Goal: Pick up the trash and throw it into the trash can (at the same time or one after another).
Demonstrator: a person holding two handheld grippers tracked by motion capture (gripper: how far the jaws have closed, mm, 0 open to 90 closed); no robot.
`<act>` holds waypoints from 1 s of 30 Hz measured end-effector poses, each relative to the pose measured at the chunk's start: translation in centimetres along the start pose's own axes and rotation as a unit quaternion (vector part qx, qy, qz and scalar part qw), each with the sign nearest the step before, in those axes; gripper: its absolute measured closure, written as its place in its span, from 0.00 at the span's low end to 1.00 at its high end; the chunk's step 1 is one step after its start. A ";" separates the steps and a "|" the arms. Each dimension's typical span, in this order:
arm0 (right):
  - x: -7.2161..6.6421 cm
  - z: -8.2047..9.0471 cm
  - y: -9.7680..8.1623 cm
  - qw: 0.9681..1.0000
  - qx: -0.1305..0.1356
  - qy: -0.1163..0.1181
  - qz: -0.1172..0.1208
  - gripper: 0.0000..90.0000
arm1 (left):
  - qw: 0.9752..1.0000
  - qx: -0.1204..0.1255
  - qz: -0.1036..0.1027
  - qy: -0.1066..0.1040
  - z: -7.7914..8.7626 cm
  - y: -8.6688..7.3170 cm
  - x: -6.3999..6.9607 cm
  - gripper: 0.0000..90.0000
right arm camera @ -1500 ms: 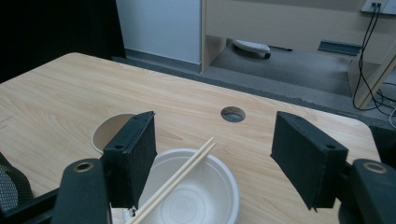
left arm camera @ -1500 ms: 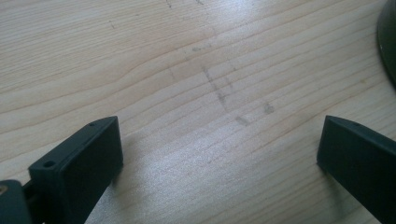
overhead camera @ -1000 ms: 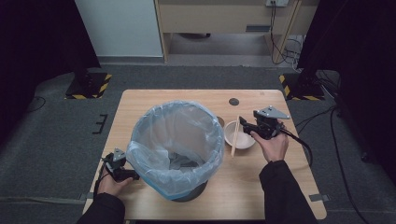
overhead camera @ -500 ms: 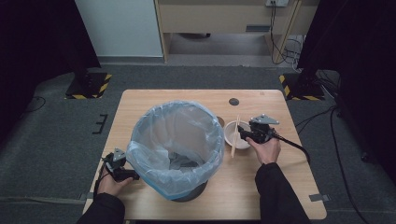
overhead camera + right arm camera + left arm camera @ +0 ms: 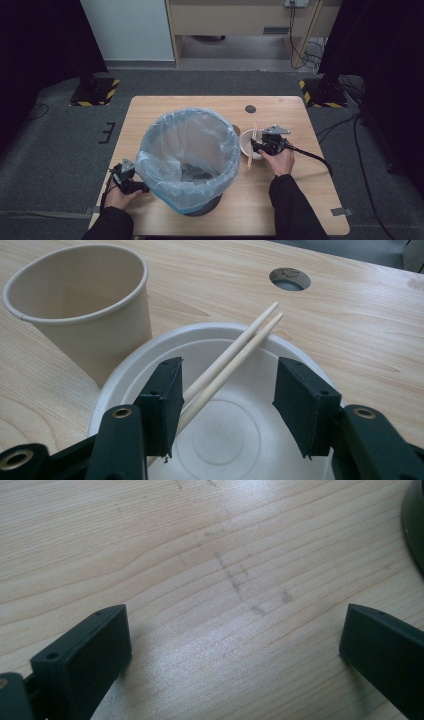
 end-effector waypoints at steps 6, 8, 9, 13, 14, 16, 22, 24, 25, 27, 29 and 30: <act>0.2 0.2 -0.4 1.000 -0.015 -0.004 0.010 0.51 | 1.000 0.000 0.000 0.000 0.0 0.0 0.0 0.00; 0.2 0.2 -0.5 1.000 -0.019 -0.004 0.012 0.51 | 1.000 0.000 0.000 0.000 0.0 0.0 0.0 0.00; 0.2 0.2 -0.6 1.000 -0.020 -0.004 0.012 0.51 | 1.000 0.000 0.000 0.000 0.0 0.0 0.0 0.00; 0.2 0.4 -0.6 1.000 -0.023 -0.003 0.010 0.56 | 1.000 0.000 0.000 0.000 0.0 0.0 0.0 0.00; 0.2 0.4 -0.6 1.000 -0.024 -0.004 0.009 0.57 | 1.000 0.000 0.000 0.000 0.0 0.0 0.0 0.00; 0.3 0.6 -0.7 1.000 -0.027 -0.005 0.009 0.59 | 1.000 0.000 0.000 0.000 0.0 0.0 0.0 0.00; 1.4 1.0 -1.3 0.999 -0.023 -0.008 -0.031 0.65 | 1.000 0.000 0.000 0.000 0.0 0.0 0.0 0.00; 1.6 1.1 -1.4 0.999 -0.021 -0.008 -0.035 0.66 | 1.000 0.000 0.000 0.000 0.0 0.0 0.0 0.00; 1.6 1.2 -1.4 0.999 -0.021 -0.006 -0.038 0.67 | 1.000 0.000 0.000 0.000 0.0 0.0 0.0 0.00; 1.8 1.3 -1.5 0.999 -0.025 -0.009 -0.038 0.70 | 1.000 0.000 0.000 0.000 0.0 0.0 0.0 0.00; 1.8 1.3 -1.7 0.999 -0.031 -0.006 -0.042 0.75 | 1.000 0.000 0.000 0.000 0.0 0.0 0.0 0.00; 1.8 1.2 -1.8 0.999 -0.034 -0.006 -0.042 0.76 | 1.000 0.000 0.000 0.000 0.0 0.0 0.0 0.00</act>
Point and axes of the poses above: each handheld gripper's, and its own axes: z roughly backward along the jaws, y roughly out of its top, x roughly to its right, the point moved 10 cm from there along -z, roughly forward along the jaws, and after that the axes turned 7 degrees about y, right-handed, at the moved point
